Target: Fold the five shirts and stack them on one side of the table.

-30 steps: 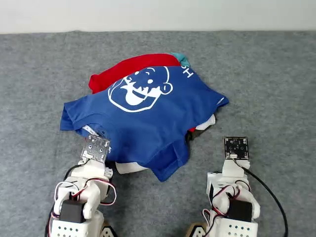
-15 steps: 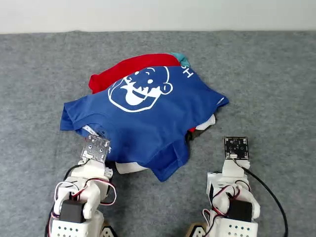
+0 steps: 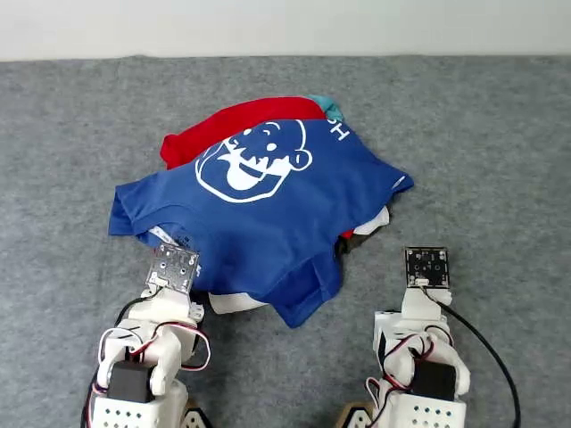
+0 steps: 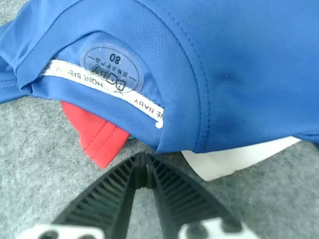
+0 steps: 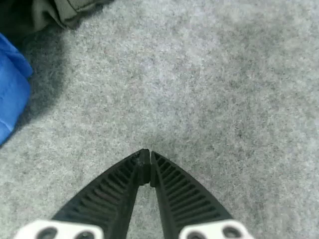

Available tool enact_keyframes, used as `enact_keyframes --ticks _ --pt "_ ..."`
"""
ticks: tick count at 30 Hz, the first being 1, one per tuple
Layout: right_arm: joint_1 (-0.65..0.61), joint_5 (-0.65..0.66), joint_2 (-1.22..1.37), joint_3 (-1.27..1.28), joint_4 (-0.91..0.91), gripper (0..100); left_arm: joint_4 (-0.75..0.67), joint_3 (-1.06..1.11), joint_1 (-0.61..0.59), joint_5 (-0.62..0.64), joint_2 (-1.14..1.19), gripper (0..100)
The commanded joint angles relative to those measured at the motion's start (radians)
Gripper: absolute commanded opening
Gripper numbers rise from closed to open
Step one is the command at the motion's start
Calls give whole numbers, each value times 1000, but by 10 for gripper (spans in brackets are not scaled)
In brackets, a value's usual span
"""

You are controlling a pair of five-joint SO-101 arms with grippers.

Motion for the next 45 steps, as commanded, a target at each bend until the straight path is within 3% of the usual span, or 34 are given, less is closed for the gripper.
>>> enact_keyframes --ticks 1,6,10,12,18,25,30,33,41,45 --pt "4 6 -10 14 5 9 8 -2 3 6 -8 6" --pt "4 6 -10 14 5 9 12 -2 29 -14 -8 8" --pt "4 6 -10 14 5 9 -9 -5 80 -210 -9 8" --pt "4 6 -10 14 5 9 -78 -7 63 -247 -9 8" --pt "4 6 -10 14 5 9 -233 -39 -94 -201 -8 7" --pt "4 6 -10 14 5 9 -221 -285 -104 -152 15 8" --pt "4 6 -10 14 5 9 -213 -533 -92 -144 281 8" --pt "4 6 -10 14 5 9 -91 -788 -18 -144 552 8" --pt "4 6 -10 14 5 9 436 -1492 241 -149 1163 8" --pt "4 6 -10 14 5 9 526 -1635 310 -150 1401 8"
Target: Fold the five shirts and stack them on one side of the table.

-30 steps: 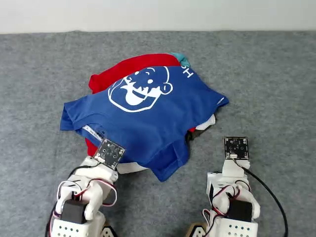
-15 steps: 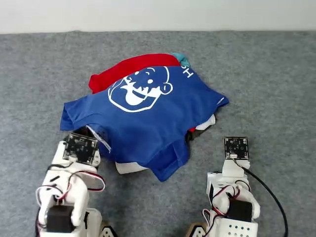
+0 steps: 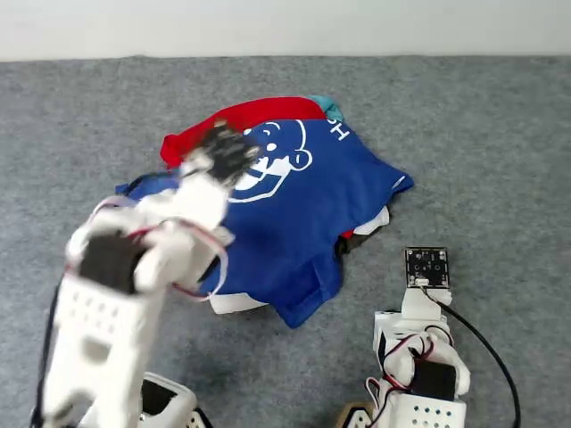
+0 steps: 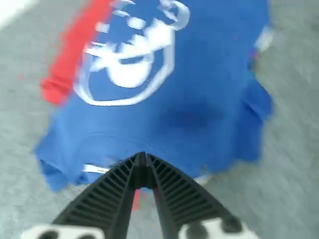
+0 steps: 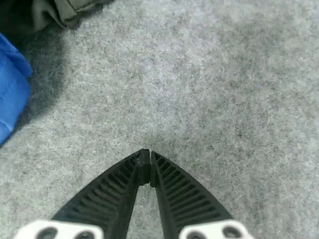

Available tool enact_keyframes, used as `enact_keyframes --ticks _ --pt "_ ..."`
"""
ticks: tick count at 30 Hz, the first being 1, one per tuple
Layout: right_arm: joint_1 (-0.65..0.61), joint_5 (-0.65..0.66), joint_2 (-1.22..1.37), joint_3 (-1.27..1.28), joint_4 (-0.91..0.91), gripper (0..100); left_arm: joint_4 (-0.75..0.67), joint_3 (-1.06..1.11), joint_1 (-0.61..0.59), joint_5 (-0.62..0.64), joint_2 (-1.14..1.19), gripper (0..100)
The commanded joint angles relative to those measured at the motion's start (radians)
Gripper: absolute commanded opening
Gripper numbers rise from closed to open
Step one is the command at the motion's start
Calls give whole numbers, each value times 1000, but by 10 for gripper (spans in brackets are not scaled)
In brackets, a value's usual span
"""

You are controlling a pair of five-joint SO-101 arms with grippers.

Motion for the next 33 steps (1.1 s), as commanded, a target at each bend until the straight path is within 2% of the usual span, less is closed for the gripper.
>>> enact_keyframes --ticks 1,5,9,11,15,17,22,31,33 --pt "4 6 -10 14 5 9 57 -127 38 3 209 8" --pt "4 6 -10 14 5 9 35 -151 43 -29 376 9" --pt "4 6 -10 14 5 9 2 -151 43 -226 485 23" --pt "4 6 -10 14 5 9 3 -153 41 -252 516 81" --pt "4 6 -10 14 5 9 20 -153 37 -242 560 300" --pt "4 6 -10 14 5 9 18 -154 37 -198 580 343" --pt "4 6 -10 14 5 9 6 -159 37 -221 690 344" --pt "4 6 -10 14 5 9 -207 -159 18 -213 919 341" --pt "4 6 -10 14 5 9 -239 -159 9 -167 964 340"
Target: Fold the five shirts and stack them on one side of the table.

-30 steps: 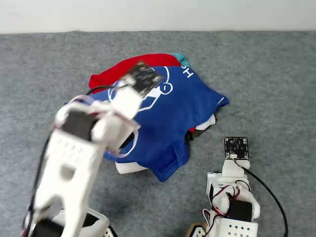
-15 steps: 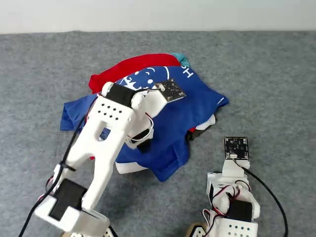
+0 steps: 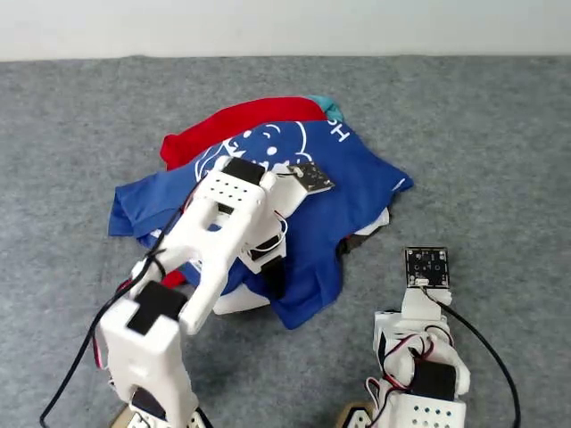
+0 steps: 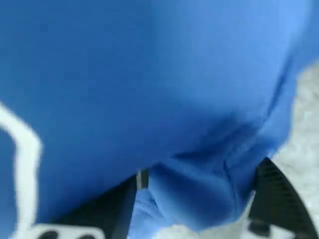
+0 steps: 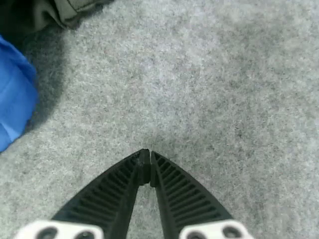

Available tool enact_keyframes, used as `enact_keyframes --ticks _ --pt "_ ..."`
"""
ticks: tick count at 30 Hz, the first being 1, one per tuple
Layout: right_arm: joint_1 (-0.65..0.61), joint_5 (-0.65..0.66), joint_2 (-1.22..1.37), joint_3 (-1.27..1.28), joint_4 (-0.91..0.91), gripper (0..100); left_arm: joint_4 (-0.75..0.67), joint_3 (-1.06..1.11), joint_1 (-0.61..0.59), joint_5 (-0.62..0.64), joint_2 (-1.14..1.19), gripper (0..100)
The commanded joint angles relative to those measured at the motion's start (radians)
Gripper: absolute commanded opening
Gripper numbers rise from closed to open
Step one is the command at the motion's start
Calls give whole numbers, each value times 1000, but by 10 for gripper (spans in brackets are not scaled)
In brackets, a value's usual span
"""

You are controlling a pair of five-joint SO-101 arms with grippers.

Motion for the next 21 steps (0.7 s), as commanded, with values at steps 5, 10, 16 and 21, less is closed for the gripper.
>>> enact_keyframes --ticks 5,10,16,21 --pt "4 6 -10 14 5 9 -115 -33 -31 112 83 198" --pt "4 6 -10 14 5 9 -61 -42 -23 11 41 13" --pt "4 6 -10 14 5 9 110 -111 -54 -12 -147 4" --pt "4 6 -10 14 5 9 150 -156 -166 -9 -394 4"
